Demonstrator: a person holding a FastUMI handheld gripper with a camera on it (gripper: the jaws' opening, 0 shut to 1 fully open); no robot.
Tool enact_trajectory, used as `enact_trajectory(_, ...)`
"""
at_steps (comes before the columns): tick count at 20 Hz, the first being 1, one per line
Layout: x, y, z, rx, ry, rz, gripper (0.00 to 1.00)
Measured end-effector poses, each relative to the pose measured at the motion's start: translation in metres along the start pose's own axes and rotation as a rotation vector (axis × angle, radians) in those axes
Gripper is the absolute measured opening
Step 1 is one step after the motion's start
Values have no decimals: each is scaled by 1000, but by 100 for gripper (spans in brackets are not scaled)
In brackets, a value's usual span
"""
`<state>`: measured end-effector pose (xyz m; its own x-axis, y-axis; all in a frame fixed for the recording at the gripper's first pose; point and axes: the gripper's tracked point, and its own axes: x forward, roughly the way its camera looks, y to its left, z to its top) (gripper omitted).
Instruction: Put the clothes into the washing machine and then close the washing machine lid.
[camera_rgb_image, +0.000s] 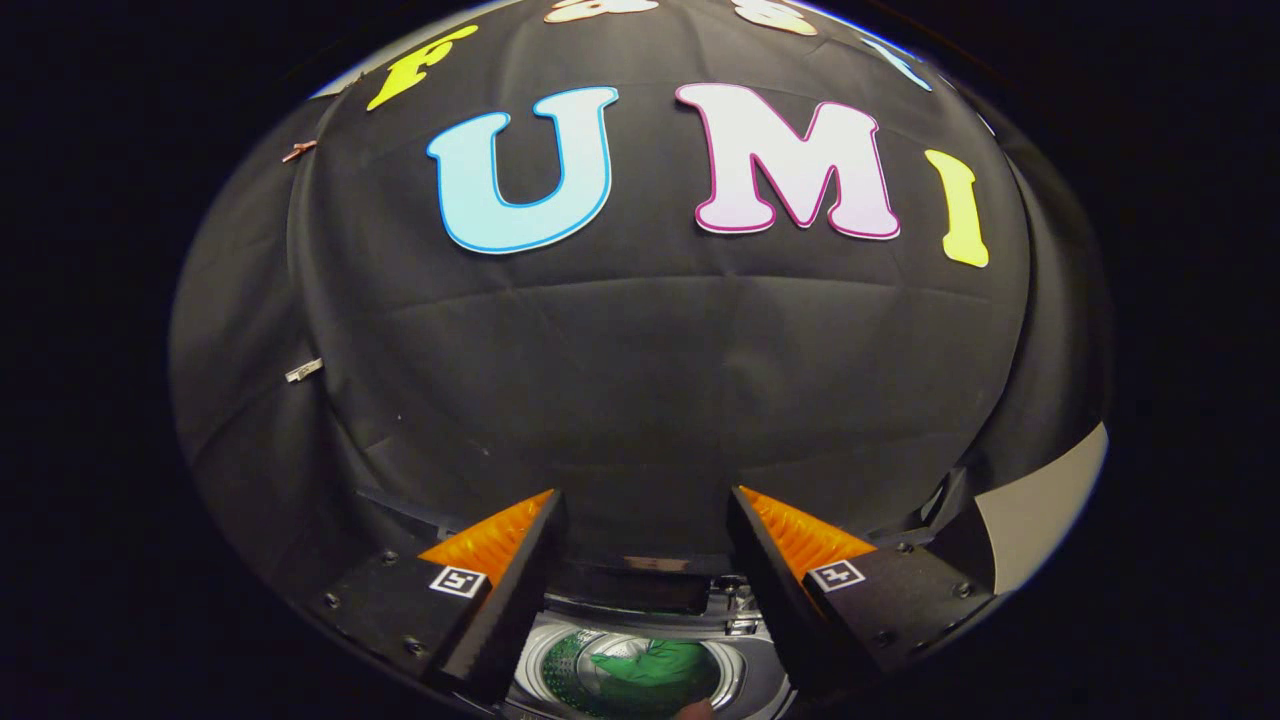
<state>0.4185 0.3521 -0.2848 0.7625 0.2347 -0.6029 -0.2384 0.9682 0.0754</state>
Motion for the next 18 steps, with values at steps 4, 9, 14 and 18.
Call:
enact_trajectory(4,-16,5,-10,2,-2,21,100)
enact_trajectory(9,-38,9,-25,3,-4,53,100)
enact_trajectory(14,-57,14,-34,-27,-111,62,100)
enact_trajectory(18,-65,14,-46,-32,-109,74,100)
